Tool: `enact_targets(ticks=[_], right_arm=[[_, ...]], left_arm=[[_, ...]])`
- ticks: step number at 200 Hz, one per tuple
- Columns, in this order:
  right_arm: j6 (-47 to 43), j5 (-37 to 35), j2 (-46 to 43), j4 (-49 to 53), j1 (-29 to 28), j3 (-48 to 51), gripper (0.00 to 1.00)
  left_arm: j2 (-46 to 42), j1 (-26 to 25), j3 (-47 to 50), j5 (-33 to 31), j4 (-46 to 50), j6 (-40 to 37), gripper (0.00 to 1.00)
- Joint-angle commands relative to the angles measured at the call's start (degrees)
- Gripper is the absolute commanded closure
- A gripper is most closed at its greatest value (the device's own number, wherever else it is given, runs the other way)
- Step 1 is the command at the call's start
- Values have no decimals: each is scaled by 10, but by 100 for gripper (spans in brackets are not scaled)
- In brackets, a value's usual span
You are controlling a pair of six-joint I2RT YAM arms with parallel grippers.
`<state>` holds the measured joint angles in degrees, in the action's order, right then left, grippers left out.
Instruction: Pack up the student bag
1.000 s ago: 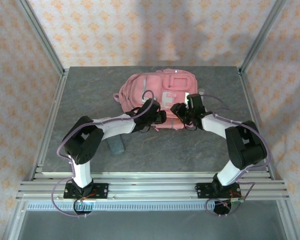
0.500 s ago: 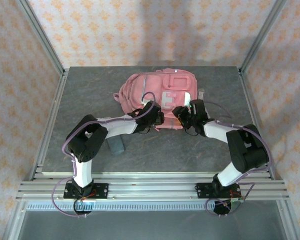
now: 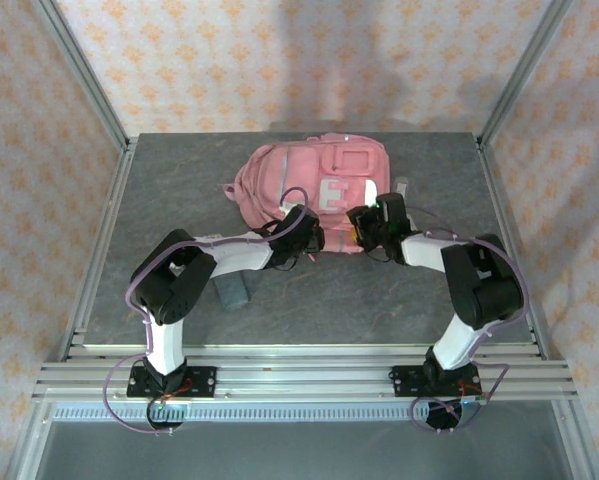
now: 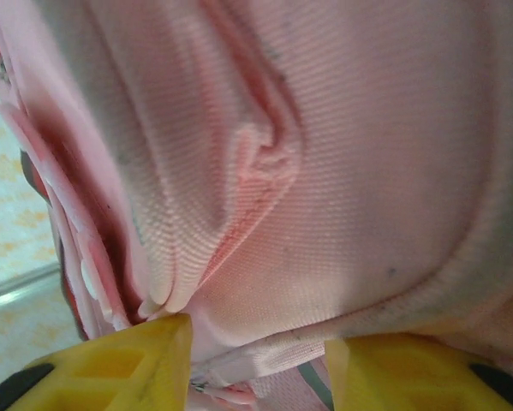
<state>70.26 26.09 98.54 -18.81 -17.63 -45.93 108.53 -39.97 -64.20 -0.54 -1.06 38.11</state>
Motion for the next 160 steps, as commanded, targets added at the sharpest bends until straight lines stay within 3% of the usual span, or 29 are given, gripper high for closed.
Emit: enact_targets(ticks=[1,20,48,105,160], right_arm=[[97,-44,46,81,4,-1,60],[123,-48,60,114,5,-1,77],[137,-25,74,46,11,32,100],[63,-17,1,-37,11,25,100],[15,-18,-98,-40,11,0,100]], left_arm=[[-6,2,8,-11,14,9,43],[-8,2,7,-12,16,8,43],[-13,2,7,-18,21,5,43],[-59,18,0,-37,41,-8,42],[-101,40,-8,-31,48,-25,38]])
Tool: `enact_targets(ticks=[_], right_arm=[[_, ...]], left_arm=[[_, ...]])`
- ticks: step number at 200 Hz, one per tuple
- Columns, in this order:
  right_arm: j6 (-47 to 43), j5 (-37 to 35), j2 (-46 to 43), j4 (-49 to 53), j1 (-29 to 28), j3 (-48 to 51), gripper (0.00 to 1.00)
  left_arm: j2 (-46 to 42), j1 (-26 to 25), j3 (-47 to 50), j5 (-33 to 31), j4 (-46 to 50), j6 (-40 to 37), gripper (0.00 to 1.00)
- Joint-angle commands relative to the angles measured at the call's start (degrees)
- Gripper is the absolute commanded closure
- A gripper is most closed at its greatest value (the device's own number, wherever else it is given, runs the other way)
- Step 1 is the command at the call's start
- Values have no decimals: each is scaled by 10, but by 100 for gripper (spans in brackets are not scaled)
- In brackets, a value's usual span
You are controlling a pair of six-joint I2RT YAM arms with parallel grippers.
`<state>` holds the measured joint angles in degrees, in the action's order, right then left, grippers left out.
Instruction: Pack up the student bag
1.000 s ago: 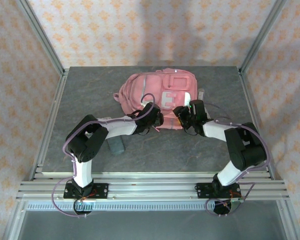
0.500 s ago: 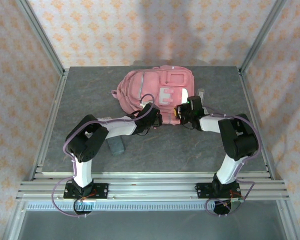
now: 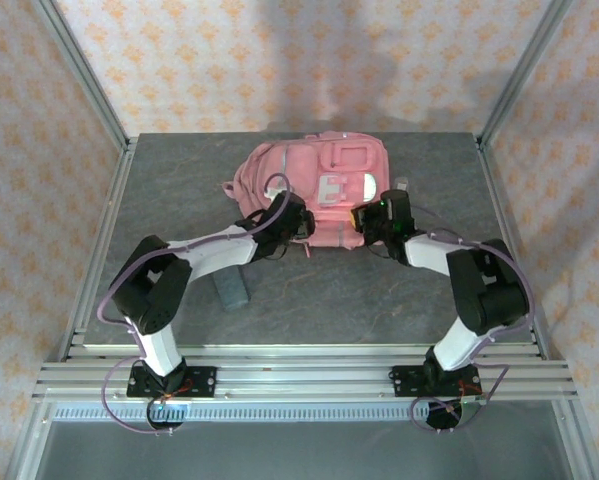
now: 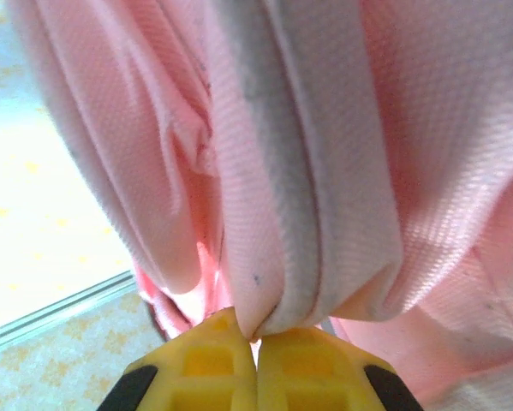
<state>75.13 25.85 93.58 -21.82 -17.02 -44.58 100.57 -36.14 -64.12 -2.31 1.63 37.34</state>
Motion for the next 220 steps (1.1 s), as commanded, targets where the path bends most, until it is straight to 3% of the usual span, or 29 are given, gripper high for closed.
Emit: enact_targets(ticks=[1,40,85,132,196,220], right_arm=[[-35,-15,-49,-11,4,-13,100],[-36,-8,-64,-30,2,-2,100],[-41,-7,-62,-23,-3,-6,100],[-43,-3,-68,-24,-5,-3,100],[-47,-2,-78,-26,-5,4,100],[-46,-2,-78,-27,-5,8,100]], left_arm=[[-21,2,-10,-13,21,-17,38],[-6,-9,-18,23,4,-30,35],[53,-36,-63,11,30,-34,35],[106,-35,-96,-41,69,-31,52],[91,-13,-90,-49,72,-34,100],[48,-5,-69,-35,62,-52,100]])
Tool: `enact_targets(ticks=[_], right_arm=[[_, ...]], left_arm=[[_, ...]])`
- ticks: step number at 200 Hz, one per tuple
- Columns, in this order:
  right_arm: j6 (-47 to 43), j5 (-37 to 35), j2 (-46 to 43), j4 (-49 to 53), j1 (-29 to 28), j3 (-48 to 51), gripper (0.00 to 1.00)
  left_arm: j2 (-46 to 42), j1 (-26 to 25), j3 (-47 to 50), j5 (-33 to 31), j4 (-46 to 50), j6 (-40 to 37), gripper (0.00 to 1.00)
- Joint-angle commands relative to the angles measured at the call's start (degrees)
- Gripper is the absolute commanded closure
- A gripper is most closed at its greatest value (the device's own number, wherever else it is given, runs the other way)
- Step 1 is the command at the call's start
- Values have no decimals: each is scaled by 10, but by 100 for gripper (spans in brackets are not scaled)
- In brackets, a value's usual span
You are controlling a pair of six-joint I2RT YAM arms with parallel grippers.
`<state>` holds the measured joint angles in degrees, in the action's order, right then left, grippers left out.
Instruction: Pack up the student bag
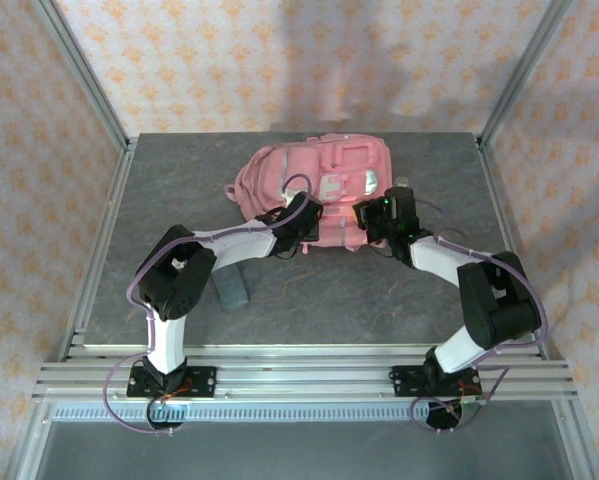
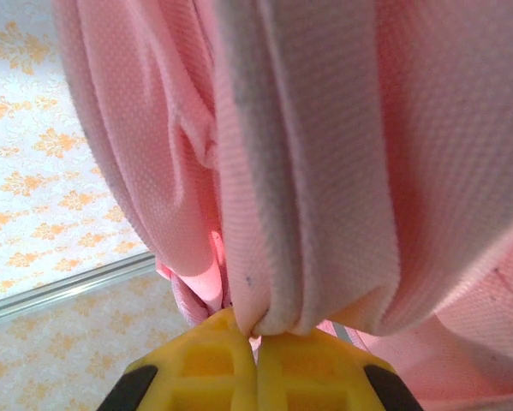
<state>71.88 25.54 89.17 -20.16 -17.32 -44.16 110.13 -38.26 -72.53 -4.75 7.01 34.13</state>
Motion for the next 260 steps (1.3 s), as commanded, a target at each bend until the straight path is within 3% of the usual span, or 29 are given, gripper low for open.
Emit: enact_targets(ticks=[1,18,37,70,110,148,194,236,260], right_arm=[[-13,2,-34,-44,-2,4,100],[-12,3,-32,-46,-3,6,100],[-11,5,-33,-48,-3,6,100],[-13,3,-36,-46,-4,4,100],[-13,6,-30,-44,-6,0,100],[-11,11,-28,-48,-9,-2,100],[-12,14,-34,-48,-10,-3,100],[-11,15,-39,-48,-11,-1,100],[-12,12,-38,-49,-10,5,100]], left_arm=[[-48,17,16,-10,8,-20,100],[-65,24,27,12,1,-27,99],[-75,30,34,27,-7,-22,65],[-72,30,31,56,-16,-9,51],[-39,11,7,82,-20,-9,50],[19,3,-42,53,19,-8,49],[55,4,-63,17,36,-9,70],[60,10,-65,18,30,-16,100],[44,15,-56,25,36,-25,100]])
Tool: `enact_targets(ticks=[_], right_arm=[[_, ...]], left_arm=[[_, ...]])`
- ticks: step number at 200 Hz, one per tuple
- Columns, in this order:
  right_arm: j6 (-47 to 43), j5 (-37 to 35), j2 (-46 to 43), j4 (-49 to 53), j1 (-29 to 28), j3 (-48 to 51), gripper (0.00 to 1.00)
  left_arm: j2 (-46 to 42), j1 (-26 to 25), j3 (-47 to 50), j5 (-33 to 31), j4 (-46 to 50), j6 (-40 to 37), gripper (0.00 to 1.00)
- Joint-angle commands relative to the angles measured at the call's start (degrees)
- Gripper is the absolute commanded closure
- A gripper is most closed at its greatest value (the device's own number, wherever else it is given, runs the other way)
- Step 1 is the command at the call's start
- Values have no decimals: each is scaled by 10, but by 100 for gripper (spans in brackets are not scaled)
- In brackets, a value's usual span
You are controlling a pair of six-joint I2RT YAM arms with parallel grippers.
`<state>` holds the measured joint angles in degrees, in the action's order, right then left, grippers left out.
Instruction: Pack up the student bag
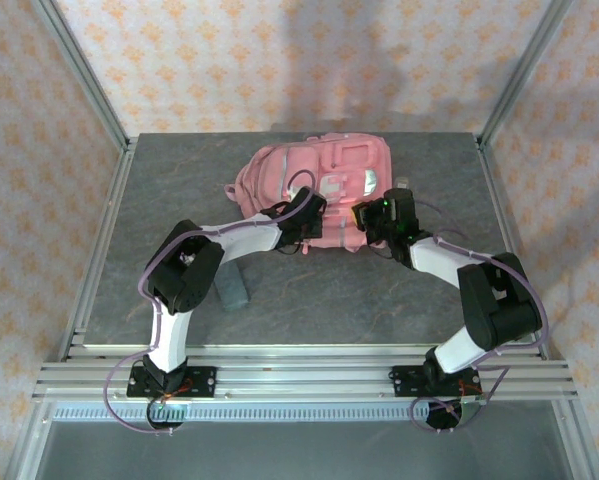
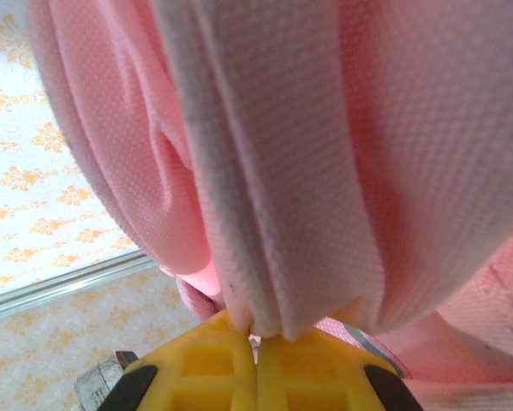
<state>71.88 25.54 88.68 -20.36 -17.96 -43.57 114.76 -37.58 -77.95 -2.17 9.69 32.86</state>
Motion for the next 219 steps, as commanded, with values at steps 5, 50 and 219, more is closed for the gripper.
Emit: enact_targets(ticks=[5,50,219], right_arm=[[-12,12,-32,-47,-4,0,100],[-19,7,-24,-42,1,6,100],[-149,-17,92,112,44,-184,100]], left_arm=[[-8,10,2,1,10,-15,100],[-88,41,55,5,60,-54,100],[-161,32,133,92,42,-76,100]])
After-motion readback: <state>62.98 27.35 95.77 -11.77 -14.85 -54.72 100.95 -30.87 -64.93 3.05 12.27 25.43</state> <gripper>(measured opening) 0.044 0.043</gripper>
